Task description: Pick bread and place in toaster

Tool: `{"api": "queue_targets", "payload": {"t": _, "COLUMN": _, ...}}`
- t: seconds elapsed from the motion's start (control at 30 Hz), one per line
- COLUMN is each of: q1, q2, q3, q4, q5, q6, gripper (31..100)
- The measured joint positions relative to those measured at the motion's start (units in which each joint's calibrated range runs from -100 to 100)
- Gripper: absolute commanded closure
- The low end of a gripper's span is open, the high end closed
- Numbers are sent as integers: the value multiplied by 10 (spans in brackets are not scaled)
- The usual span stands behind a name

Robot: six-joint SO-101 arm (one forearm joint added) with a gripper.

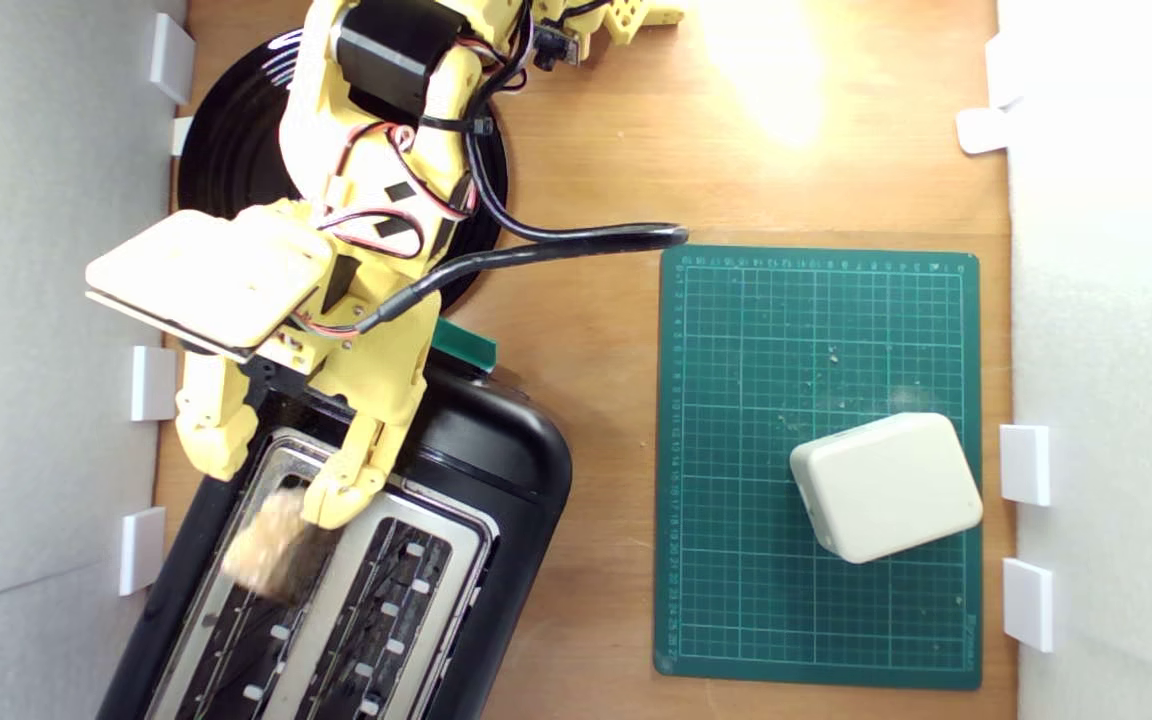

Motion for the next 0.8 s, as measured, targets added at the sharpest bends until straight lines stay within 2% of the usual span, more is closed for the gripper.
{"api": "queue_targets", "payload": {"t": 0.2, "q1": 0, "q2": -13, "q3": 0, "q4": -20, "q5": 0, "q6": -6, "gripper": 535}}
{"api": "queue_targets", "payload": {"t": 0.37, "q1": 0, "q2": -58, "q3": 0, "q4": -52, "q5": 0, "q6": -25, "gripper": 536}}
{"api": "queue_targets", "payload": {"t": 0.5, "q1": -3, "q2": -108, "q3": 0, "q4": -58, "q5": 0, "q6": -52, "gripper": 538}}
{"api": "queue_targets", "payload": {"t": 0.8, "q1": -62, "q2": -205, "q3": 0, "q4": -58, "q5": 0, "q6": -137, "gripper": 669}}
